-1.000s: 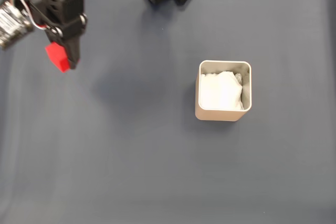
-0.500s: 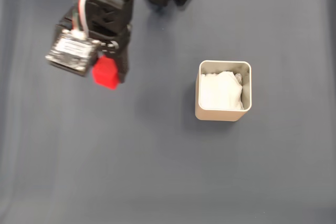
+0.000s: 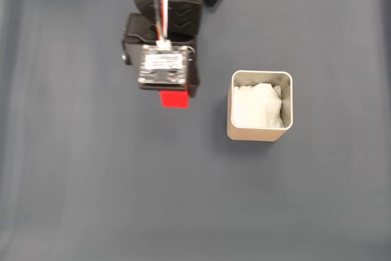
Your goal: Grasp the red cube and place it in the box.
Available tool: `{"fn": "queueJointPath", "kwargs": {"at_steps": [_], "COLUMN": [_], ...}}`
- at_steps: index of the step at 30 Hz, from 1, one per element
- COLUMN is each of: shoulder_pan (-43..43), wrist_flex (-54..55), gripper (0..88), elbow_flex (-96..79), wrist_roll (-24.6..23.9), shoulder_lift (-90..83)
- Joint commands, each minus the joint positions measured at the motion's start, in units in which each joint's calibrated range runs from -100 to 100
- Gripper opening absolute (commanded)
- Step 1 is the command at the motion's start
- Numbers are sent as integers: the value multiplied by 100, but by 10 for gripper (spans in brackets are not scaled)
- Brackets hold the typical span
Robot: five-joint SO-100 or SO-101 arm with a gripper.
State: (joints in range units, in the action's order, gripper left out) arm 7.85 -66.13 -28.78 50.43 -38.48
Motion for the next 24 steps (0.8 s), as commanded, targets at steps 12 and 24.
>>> {"fn": "queueJointPath", "kwargs": {"at_steps": [12, 24], "shoulder_pan": [-1066, -1719], "wrist_flex": [338, 568], "gripper": [2, 2], "elbow_flex": [-148, -531], "wrist_roll": [161, 264], "shoulder_lift": [-484, -709]}}
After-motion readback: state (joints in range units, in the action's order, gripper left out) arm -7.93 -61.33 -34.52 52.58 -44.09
